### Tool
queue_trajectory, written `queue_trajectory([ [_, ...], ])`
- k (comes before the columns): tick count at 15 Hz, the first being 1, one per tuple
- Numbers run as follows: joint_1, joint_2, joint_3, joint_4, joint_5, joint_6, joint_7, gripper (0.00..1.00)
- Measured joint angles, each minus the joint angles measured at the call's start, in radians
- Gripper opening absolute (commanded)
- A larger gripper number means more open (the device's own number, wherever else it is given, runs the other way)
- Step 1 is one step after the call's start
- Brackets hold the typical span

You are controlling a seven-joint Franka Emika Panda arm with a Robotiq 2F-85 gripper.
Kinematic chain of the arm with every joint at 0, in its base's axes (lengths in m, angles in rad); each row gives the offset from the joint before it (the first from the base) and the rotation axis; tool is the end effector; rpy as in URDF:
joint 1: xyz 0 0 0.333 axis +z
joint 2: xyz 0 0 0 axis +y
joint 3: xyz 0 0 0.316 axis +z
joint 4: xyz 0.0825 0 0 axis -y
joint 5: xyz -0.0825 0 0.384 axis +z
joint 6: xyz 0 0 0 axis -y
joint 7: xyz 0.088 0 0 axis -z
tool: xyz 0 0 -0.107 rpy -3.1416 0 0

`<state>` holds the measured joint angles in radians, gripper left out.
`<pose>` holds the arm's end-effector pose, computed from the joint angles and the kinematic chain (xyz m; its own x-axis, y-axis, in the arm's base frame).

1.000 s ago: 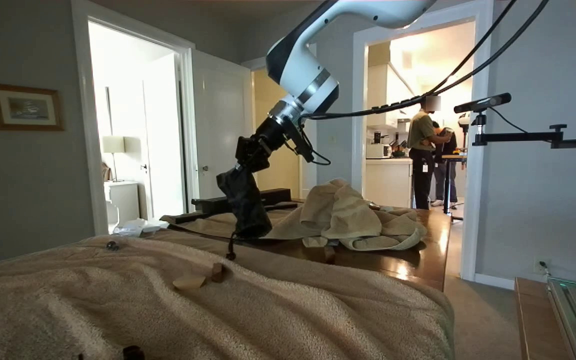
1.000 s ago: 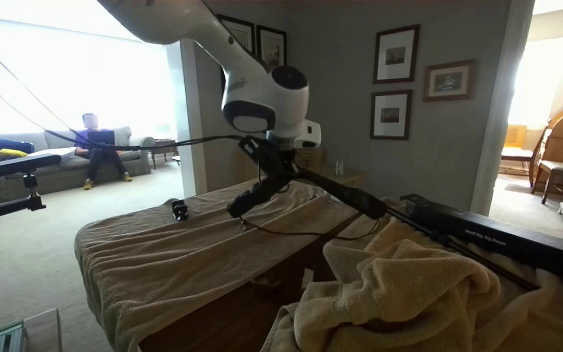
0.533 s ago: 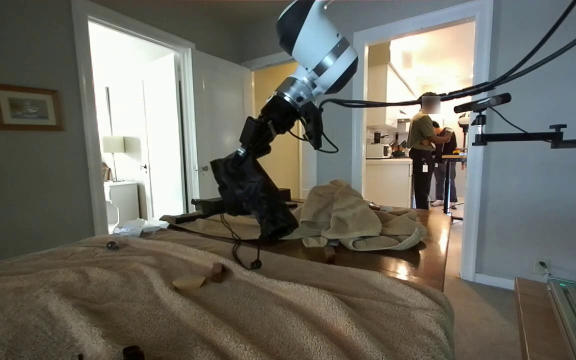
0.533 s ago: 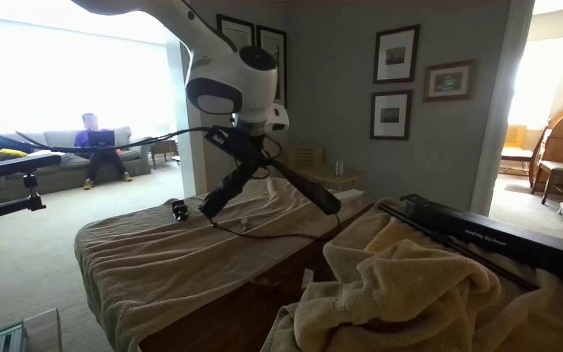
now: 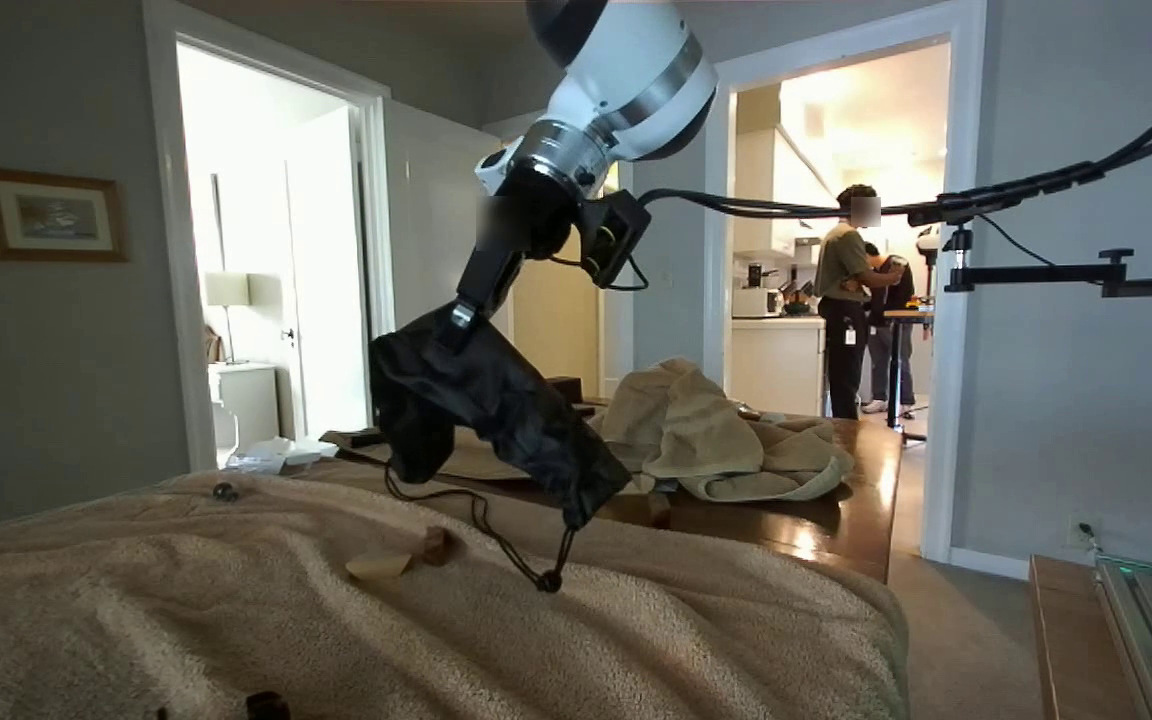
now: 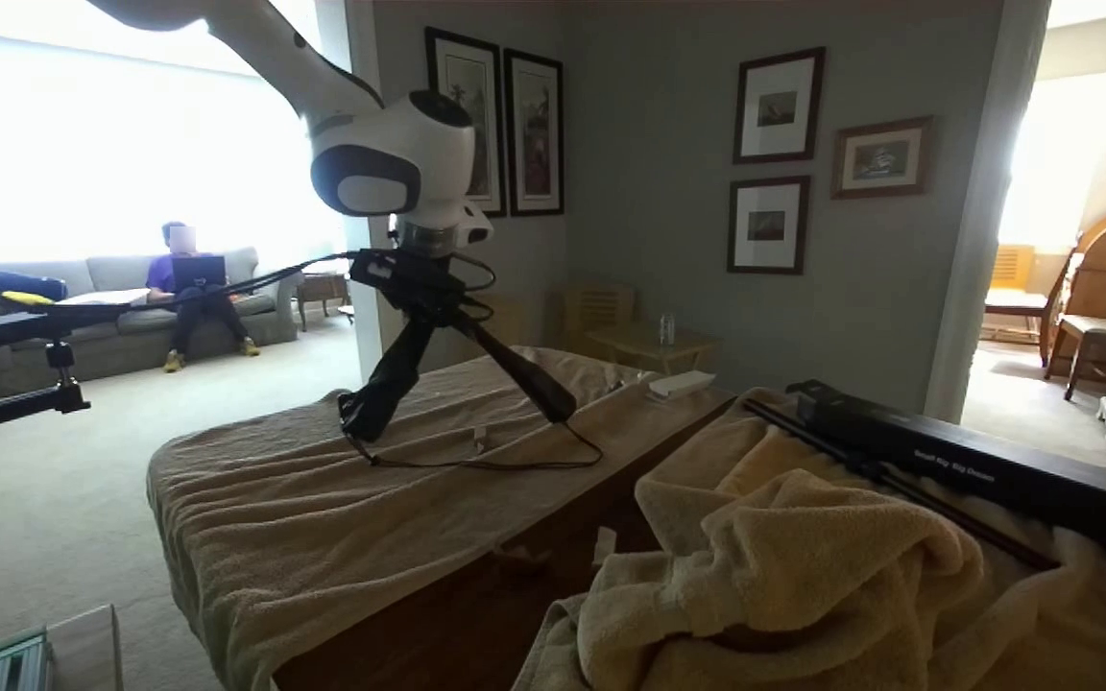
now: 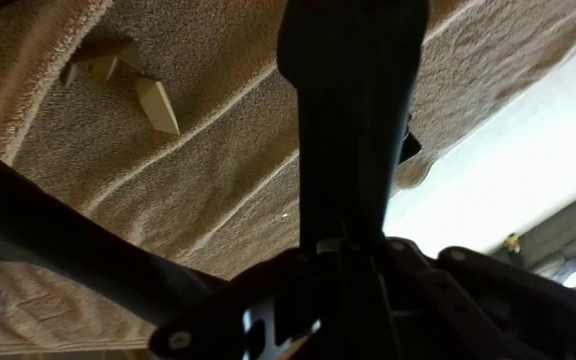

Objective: Move the black cloth to the left

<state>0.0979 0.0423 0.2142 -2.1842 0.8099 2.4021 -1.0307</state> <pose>0.5288 0.1754 0.3888 0.6777 0.5462 0.4923 0.7226 -0.6189 -0.3081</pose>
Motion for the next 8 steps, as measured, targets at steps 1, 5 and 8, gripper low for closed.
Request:
queue_trajectory([
  [1, 0.020, 0.003, 0.004, -0.004, -0.037, 0.006, -0.001, 0.00],
  [5, 0.088, 0.041, 0.031, -0.011, -0.199, 0.048, -0.001, 0.00],
  [8, 0.127, 0.089, 0.059, -0.011, -0.313, 0.089, 0.003, 0.00],
])
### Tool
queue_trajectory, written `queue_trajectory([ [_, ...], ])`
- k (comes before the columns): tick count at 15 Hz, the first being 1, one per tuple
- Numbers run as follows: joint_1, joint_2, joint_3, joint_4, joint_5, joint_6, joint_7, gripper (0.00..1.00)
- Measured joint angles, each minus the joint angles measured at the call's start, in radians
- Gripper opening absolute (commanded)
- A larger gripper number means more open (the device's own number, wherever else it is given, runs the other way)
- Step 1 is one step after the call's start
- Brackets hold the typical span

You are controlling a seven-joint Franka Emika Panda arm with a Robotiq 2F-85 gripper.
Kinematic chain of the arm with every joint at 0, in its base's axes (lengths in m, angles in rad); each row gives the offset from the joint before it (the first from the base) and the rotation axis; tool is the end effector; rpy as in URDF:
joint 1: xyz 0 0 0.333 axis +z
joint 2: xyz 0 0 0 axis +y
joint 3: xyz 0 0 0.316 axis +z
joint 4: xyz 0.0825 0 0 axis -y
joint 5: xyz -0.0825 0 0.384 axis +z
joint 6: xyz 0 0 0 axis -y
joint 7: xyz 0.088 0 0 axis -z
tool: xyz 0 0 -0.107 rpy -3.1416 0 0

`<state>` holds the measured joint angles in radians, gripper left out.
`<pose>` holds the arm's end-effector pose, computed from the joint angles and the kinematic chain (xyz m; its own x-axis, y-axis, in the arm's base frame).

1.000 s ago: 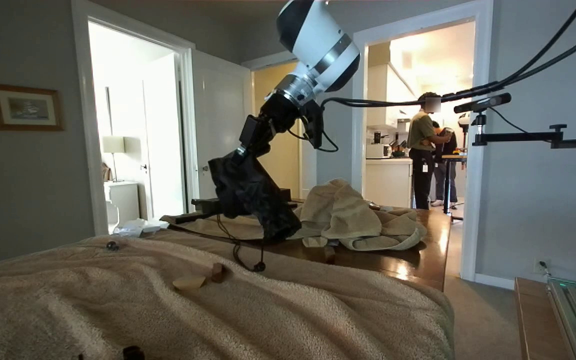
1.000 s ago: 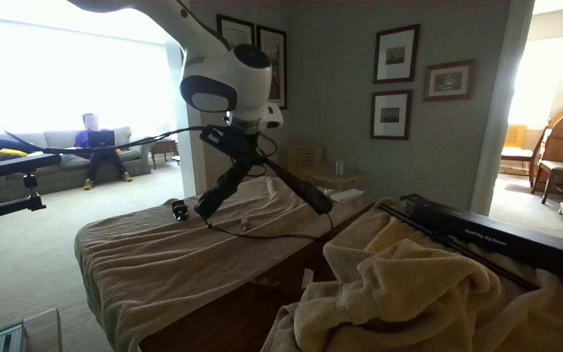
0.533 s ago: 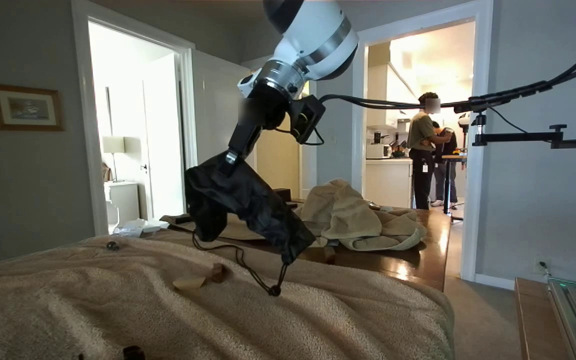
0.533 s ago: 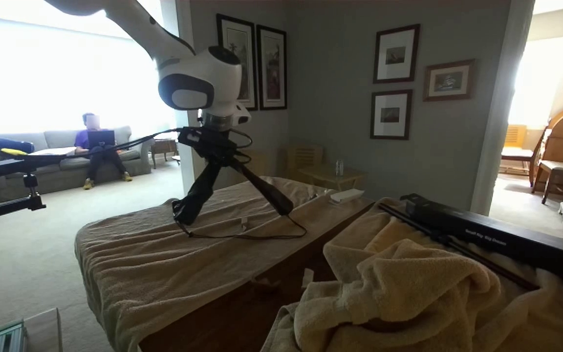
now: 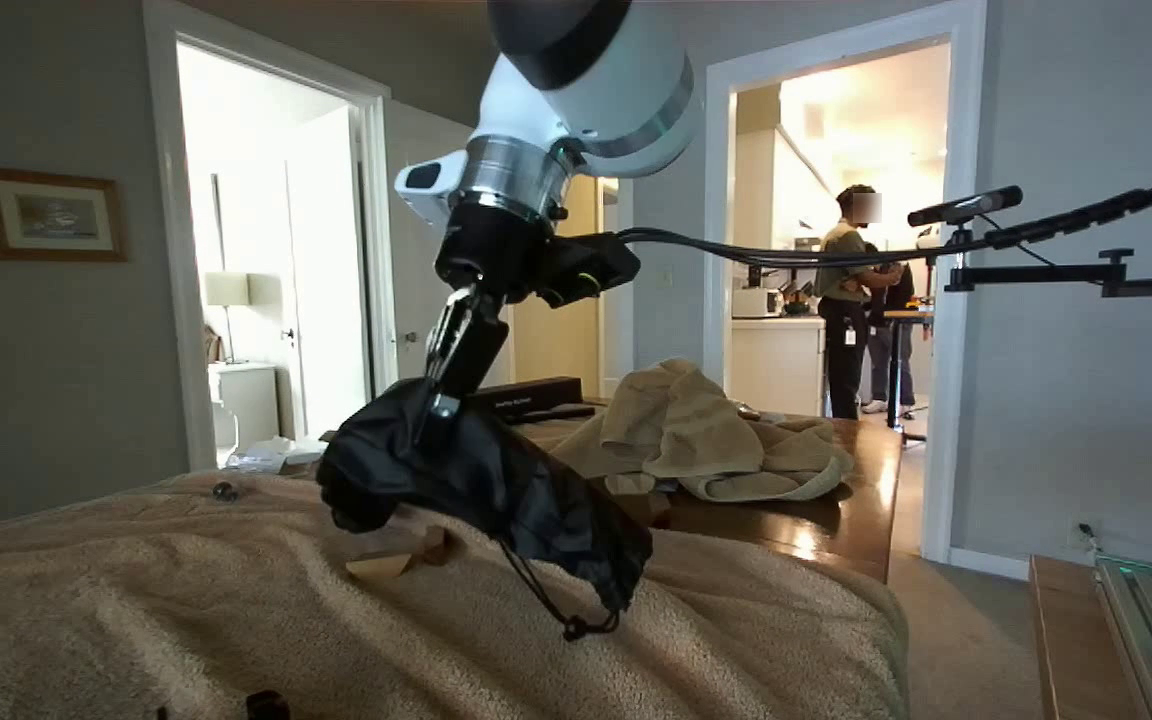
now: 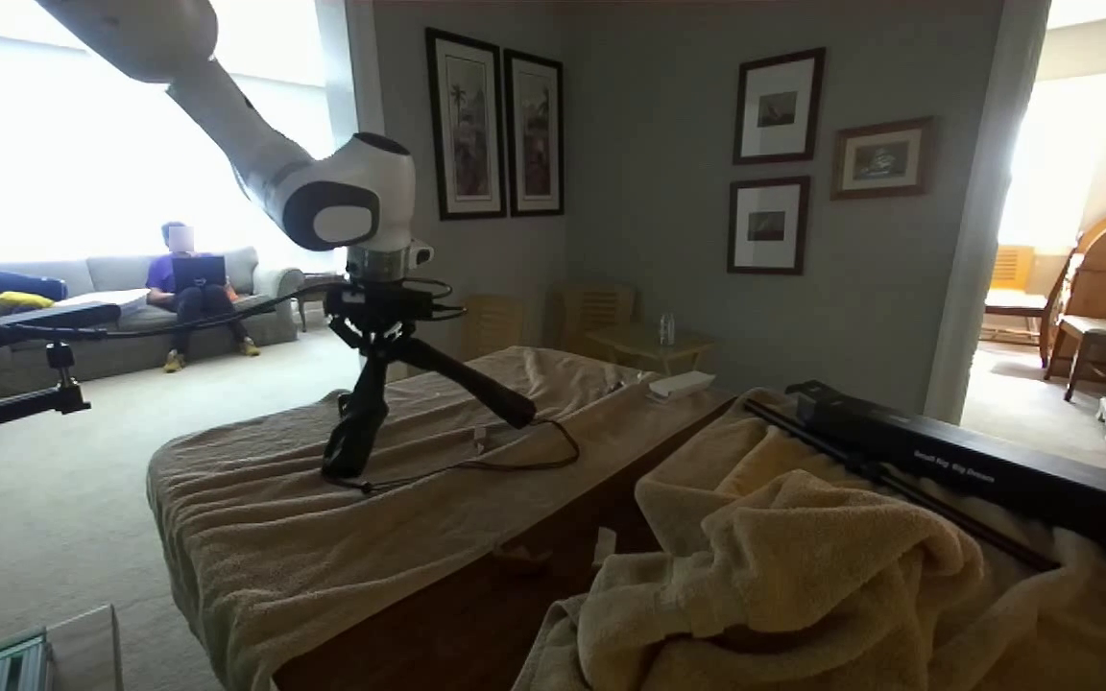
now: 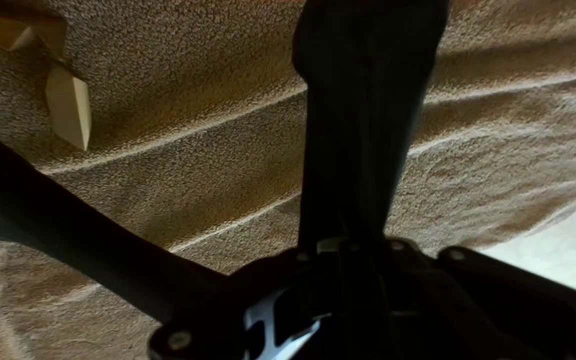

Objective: Move the black cloth to the left

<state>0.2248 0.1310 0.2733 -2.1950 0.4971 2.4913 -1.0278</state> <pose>0.4967 0.2654 0.3435 0.4042 0.8369 0.3691 0.9138 -0.3871 -0.1230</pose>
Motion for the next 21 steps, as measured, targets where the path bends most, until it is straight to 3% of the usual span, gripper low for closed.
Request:
queue_trajectory([
  [9, 0.086, 0.214, 0.040, 0.050, -0.382, 0.066, 0.202, 0.00],
  [10, 0.091, 0.244, 0.038, 0.062, -0.420, 0.066, 0.233, 0.26],
  [12, 0.093, 0.302, 0.035, 0.091, -0.470, 0.066, 0.286, 0.33],
  [15, 0.088, 0.347, 0.034, 0.129, -0.484, 0.038, 0.343, 0.55],
  [21, 0.008, 0.260, 0.104, 0.147, -0.411, -0.079, 0.412, 0.96],
])
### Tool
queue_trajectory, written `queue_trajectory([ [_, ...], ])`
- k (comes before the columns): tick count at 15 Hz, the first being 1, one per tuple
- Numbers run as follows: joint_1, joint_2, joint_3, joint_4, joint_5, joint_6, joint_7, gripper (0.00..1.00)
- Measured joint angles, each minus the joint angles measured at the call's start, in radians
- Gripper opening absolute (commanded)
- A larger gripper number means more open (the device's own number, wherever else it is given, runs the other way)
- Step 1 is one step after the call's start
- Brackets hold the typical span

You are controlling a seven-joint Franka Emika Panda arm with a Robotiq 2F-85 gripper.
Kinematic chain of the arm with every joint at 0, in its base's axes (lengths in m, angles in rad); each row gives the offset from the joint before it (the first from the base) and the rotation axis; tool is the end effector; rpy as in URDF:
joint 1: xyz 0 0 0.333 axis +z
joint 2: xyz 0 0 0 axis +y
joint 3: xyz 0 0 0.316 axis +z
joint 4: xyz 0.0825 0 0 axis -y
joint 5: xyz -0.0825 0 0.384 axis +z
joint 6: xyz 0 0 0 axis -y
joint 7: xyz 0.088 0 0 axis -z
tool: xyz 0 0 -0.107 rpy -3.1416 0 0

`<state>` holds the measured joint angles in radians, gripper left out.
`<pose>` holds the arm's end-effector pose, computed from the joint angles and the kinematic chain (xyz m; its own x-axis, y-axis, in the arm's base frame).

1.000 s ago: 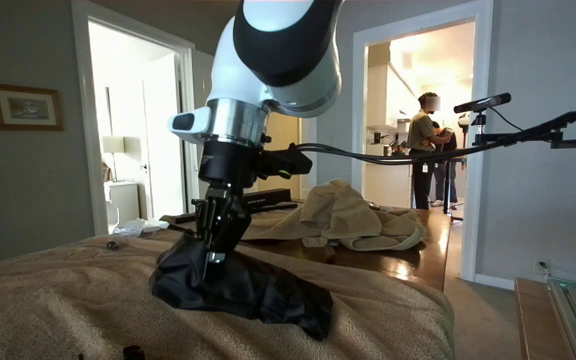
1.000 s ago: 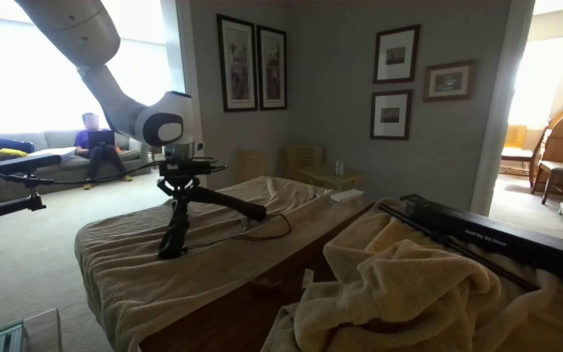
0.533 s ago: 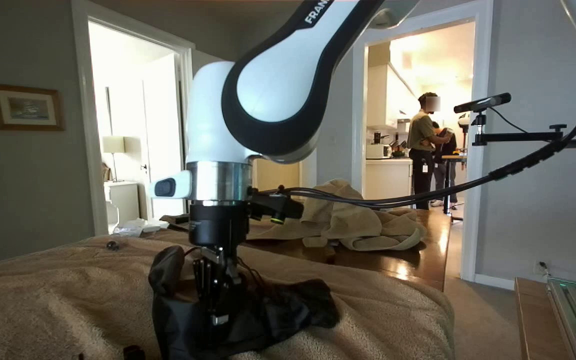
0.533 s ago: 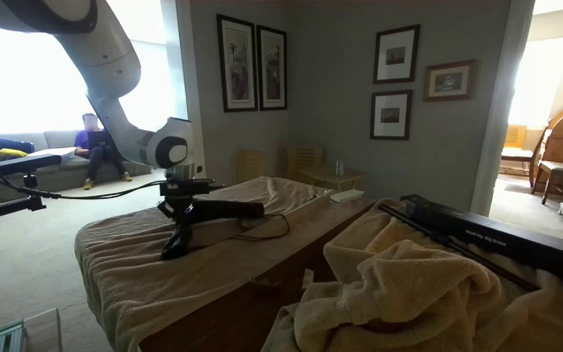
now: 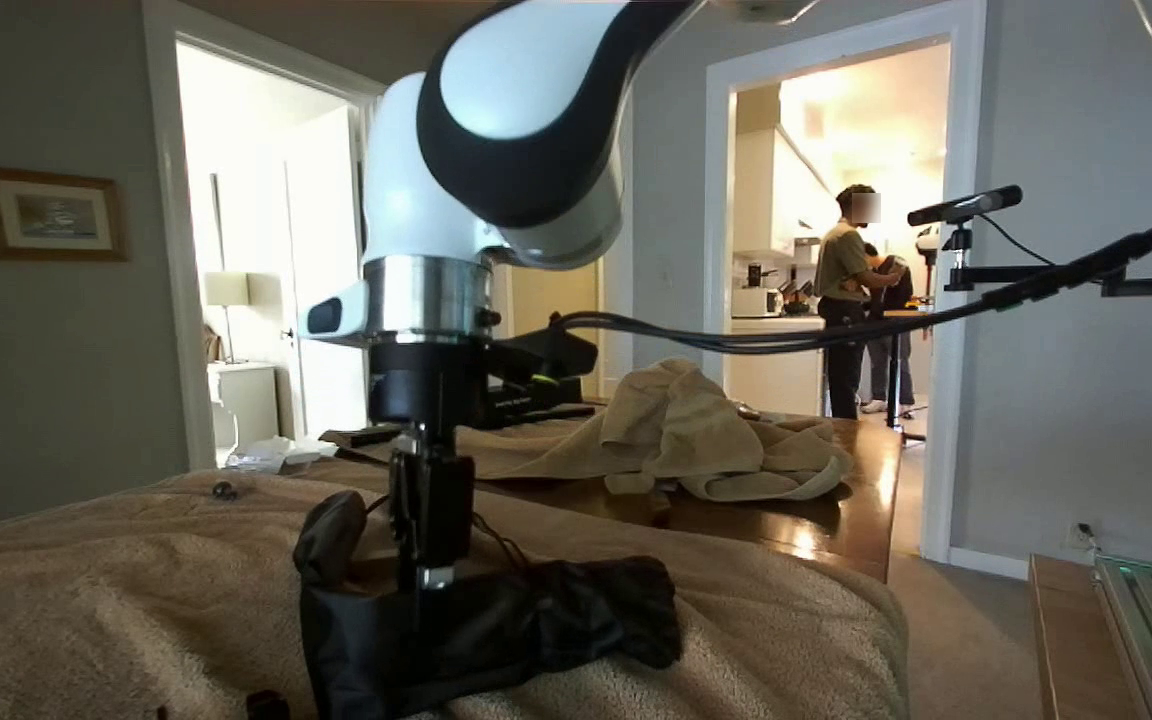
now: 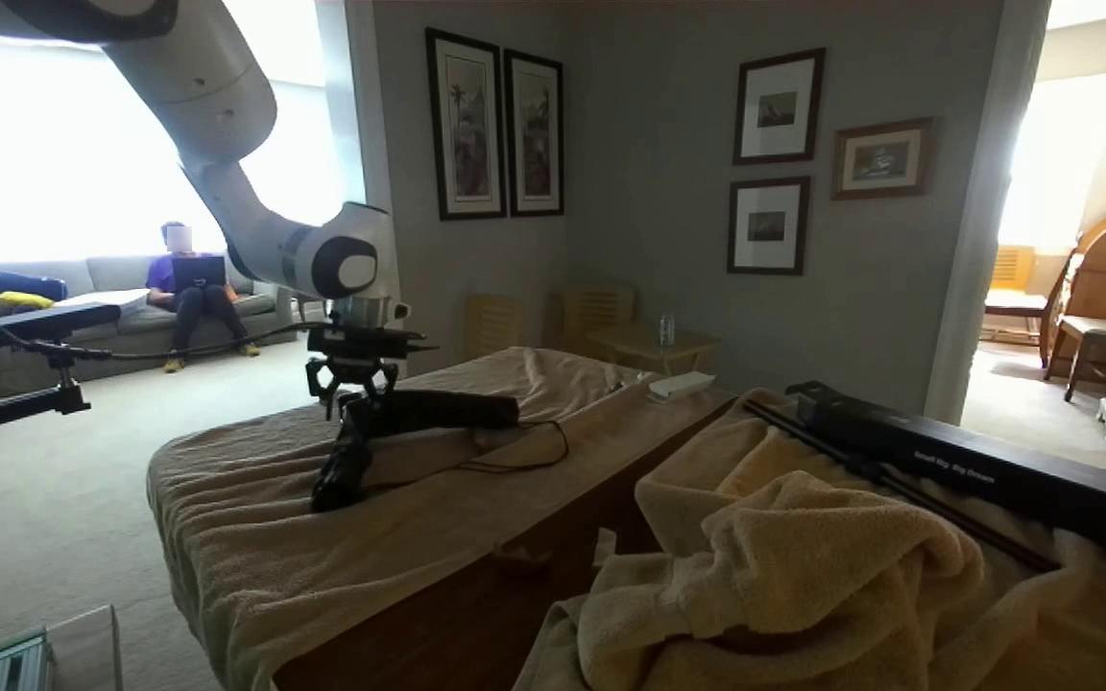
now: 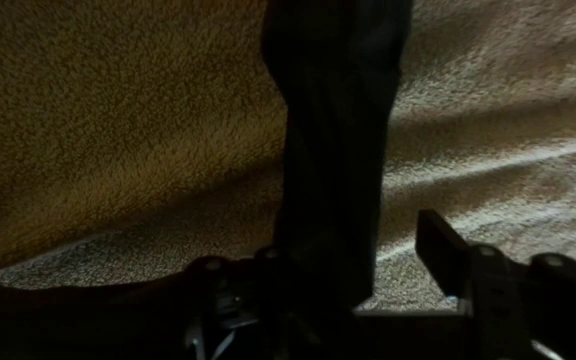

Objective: Move the black cloth to the left

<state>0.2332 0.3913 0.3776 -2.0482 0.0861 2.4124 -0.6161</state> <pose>0.4901 0.3374 0.2601 0.4265 0.8986 0.1032 0.8979 -0.4069 -0.1679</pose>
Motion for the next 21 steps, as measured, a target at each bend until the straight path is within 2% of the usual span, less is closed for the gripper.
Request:
queue_trajectory([
  [1, -0.017, -0.031, 0.009, 0.000, 0.033, -0.035, 0.004, 1.00],
  [4, -0.064, -0.138, 0.008, -0.006, 0.133, -0.157, 0.028, 1.00],
  [6, -0.088, -0.210, -0.019, -0.018, 0.161, -0.222, 0.060, 1.00],
  [11, -0.124, -0.341, -0.144, -0.064, 0.159, -0.307, 0.123, 1.00],
  [17, -0.181, -0.375, -0.287, -0.103, 0.111, -0.457, 0.186, 1.00],
  [19, -0.204, -0.377, -0.325, -0.116, 0.086, -0.467, 0.208, 1.00],
  [21, -0.223, -0.383, -0.355, -0.134, 0.051, -0.413, 0.232, 1.00],
])
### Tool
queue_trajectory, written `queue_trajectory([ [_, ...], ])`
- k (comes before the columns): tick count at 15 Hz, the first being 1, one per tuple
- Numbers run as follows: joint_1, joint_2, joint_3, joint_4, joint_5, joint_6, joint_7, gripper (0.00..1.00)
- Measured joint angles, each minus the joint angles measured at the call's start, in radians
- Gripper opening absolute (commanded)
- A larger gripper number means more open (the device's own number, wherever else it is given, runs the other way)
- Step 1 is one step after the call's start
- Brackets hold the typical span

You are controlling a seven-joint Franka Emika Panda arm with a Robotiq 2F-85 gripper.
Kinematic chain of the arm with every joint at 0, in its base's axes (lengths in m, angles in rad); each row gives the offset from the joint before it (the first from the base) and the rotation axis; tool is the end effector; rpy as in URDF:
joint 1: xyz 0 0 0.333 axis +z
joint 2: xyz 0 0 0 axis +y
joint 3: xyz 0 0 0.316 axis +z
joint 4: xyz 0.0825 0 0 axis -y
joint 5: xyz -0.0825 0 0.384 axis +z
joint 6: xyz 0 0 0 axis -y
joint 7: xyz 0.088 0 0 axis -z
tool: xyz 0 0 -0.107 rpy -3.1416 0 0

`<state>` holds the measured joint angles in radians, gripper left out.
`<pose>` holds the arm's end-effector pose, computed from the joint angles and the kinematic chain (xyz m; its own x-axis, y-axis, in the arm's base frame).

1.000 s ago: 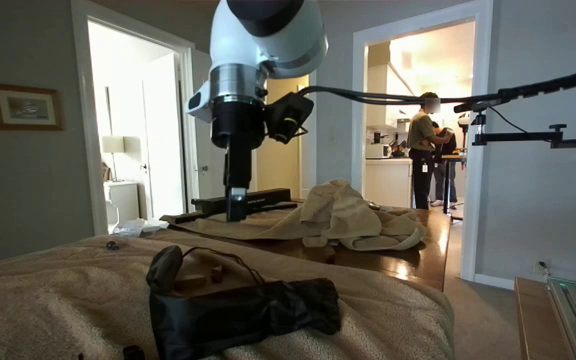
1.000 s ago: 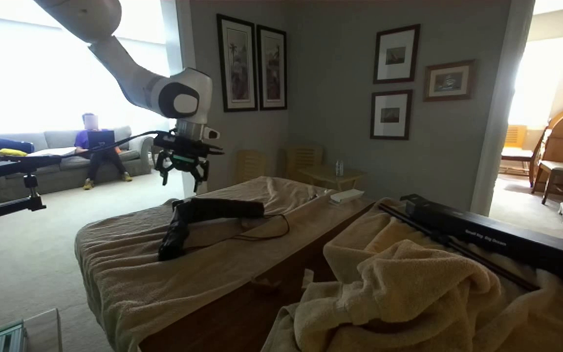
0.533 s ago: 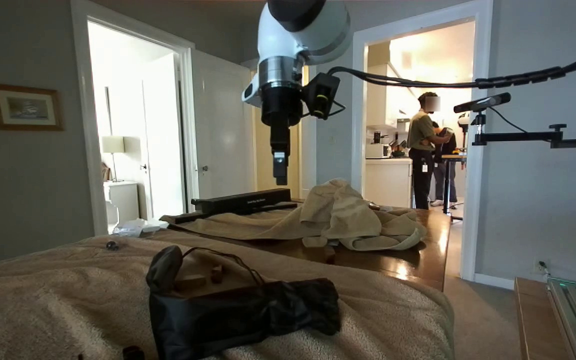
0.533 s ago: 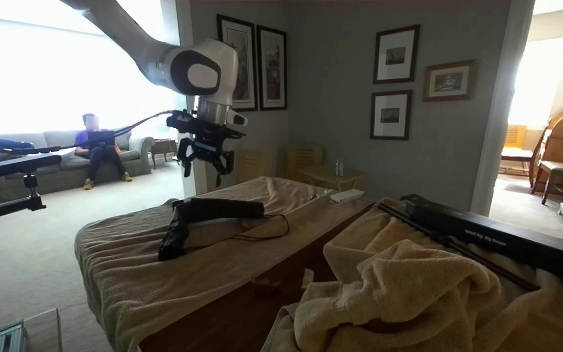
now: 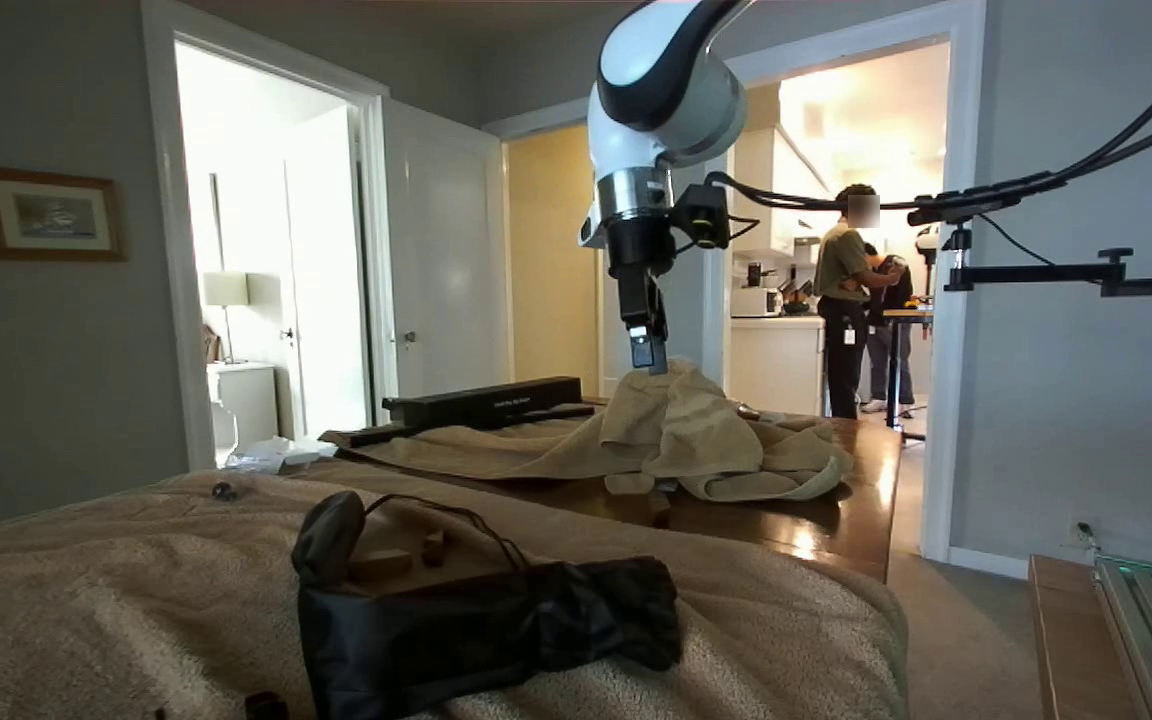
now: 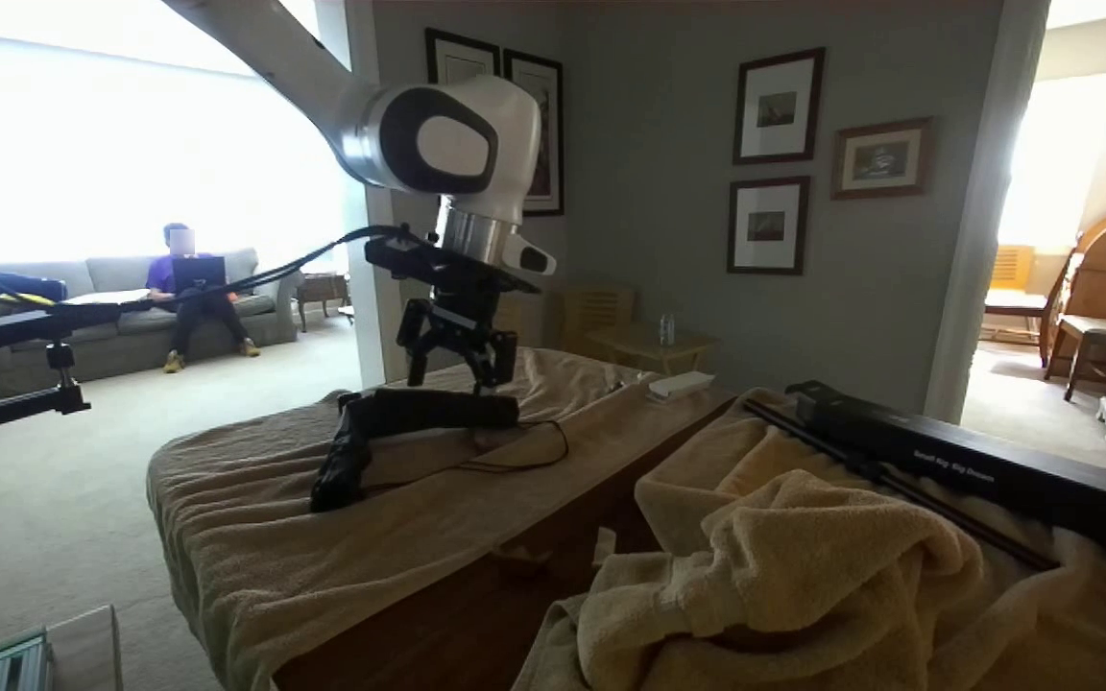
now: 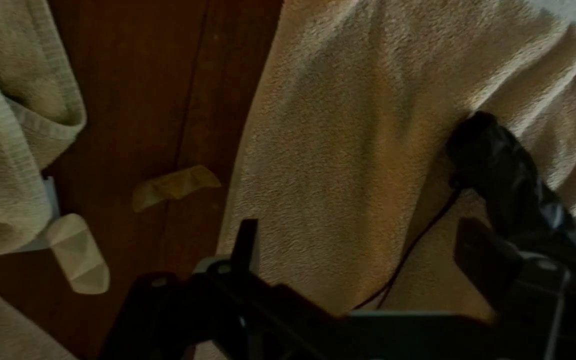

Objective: Move the black cloth to the left

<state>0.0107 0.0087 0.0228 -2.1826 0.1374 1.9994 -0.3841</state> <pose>0.5114 0.0255 0.3708 0.9267 0.3497 -0.1380 0.3245 -0.9293 -0.1762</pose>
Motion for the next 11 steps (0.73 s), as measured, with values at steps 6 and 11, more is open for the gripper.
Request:
queue_trajectory([
  [6, -0.030, -0.020, -0.046, -0.073, 0.014, 0.218, 0.088, 1.00],
  [11, -0.031, -0.023, -0.046, -0.076, 0.017, 0.225, 0.101, 1.00],
])
